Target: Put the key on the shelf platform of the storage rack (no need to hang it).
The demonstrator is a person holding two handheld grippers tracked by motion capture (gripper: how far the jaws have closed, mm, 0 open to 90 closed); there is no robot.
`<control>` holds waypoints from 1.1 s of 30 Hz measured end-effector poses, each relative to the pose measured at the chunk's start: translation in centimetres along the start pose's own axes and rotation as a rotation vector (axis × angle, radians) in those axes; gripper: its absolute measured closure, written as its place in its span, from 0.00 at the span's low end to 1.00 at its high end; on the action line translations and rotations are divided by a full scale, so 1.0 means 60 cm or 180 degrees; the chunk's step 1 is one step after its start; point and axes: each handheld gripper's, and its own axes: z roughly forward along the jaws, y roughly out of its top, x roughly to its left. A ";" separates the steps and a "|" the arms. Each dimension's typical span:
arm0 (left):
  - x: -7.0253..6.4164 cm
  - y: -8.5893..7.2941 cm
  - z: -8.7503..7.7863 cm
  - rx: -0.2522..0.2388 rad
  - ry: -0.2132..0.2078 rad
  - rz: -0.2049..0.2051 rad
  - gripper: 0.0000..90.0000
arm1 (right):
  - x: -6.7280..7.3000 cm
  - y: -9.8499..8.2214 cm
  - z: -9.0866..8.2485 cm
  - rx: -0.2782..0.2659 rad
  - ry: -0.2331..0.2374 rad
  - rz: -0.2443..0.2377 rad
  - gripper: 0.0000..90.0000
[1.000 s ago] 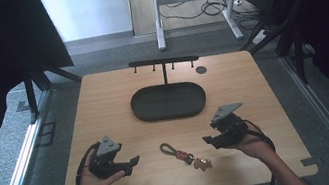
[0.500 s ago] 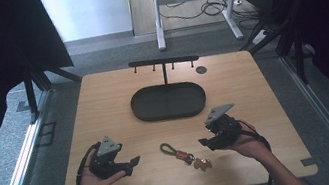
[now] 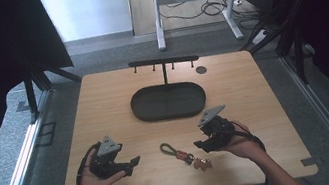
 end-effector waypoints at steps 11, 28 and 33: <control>-0.001 0.000 -0.001 -0.0006 -0.0001 0.0006 0.25 | 0.010 0.011 0.015 0.0097 0.0042 -0.0079 0.46; 0.001 0.000 -0.003 -0.0021 -0.0010 0.0012 0.25 | 0.032 0.027 0.051 0.0294 0.0173 -0.0164 0.49; 0.002 -0.001 0.000 -0.0005 -0.0006 0.0002 0.25 | 0.047 0.024 0.077 0.0432 0.0258 -0.0265 0.51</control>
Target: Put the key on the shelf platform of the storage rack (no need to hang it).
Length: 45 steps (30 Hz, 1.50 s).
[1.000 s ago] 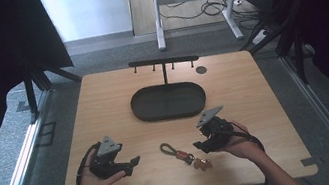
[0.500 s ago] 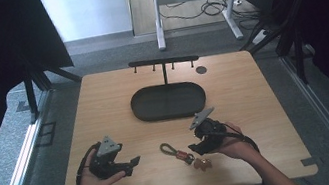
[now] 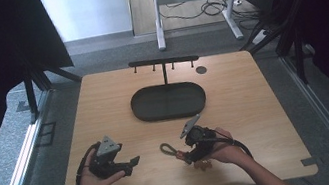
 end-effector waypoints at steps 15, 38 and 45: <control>0.003 0.000 -0.006 -0.0033 -0.0002 -0.0006 0.25 | 0.012 0.014 0.044 0.0198 0.0072 -0.0080 0.57; 0.003 0.000 -0.009 -0.0053 -0.0002 -0.0016 0.25 | 0.016 0.022 0.075 0.0397 -0.0018 -0.0145 0.64; 0.004 0.000 -0.010 -0.0057 0.0003 -0.0015 0.25 | 0.016 0.022 0.075 0.0399 -0.0011 -0.0129 0.68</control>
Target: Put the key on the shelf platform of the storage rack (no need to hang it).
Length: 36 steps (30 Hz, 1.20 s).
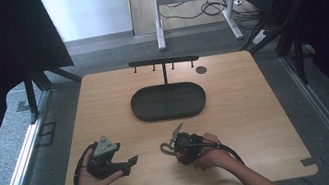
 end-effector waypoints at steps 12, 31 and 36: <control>0.000 0.000 -0.001 -0.0007 0.0004 -0.0011 0.25 | -0.005 -0.001 -0.001 0.0029 0.0068 0.0016 0.73; -0.001 0.001 -0.001 -0.0007 0.0003 0.0013 0.25 | -0.028 -0.006 -0.094 -0.0278 0.0006 0.0175 0.74; -0.001 0.001 -0.001 -0.0002 0.0007 -0.0002 0.25 | -0.034 -0.007 -0.113 -0.0363 -0.0022 0.0189 0.74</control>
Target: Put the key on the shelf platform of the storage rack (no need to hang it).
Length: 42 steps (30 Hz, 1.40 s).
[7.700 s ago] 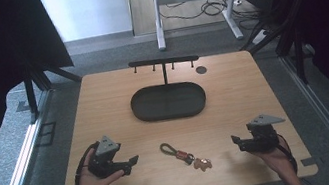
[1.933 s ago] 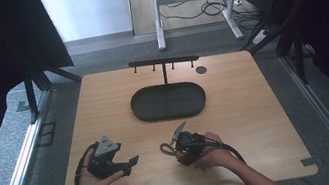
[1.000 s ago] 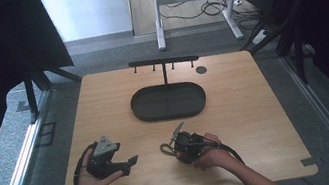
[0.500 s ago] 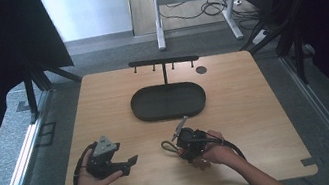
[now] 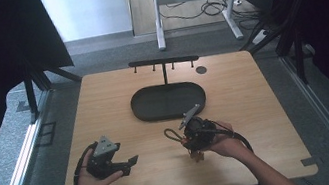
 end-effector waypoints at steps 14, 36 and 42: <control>0.000 0.000 0.001 0.0009 -0.0002 0.0015 0.25 | -0.008 0.007 -0.022 -0.0072 -0.0048 0.0016 0.74; -0.001 0.000 0.003 0.0026 -0.0009 0.0026 0.25 | -0.025 0.016 -0.044 -0.0115 -0.0147 0.0043 0.74; -0.002 0.000 0.004 0.0032 -0.0005 0.0018 0.25 | -0.032 0.019 -0.050 -0.0118 -0.0166 0.0056 0.74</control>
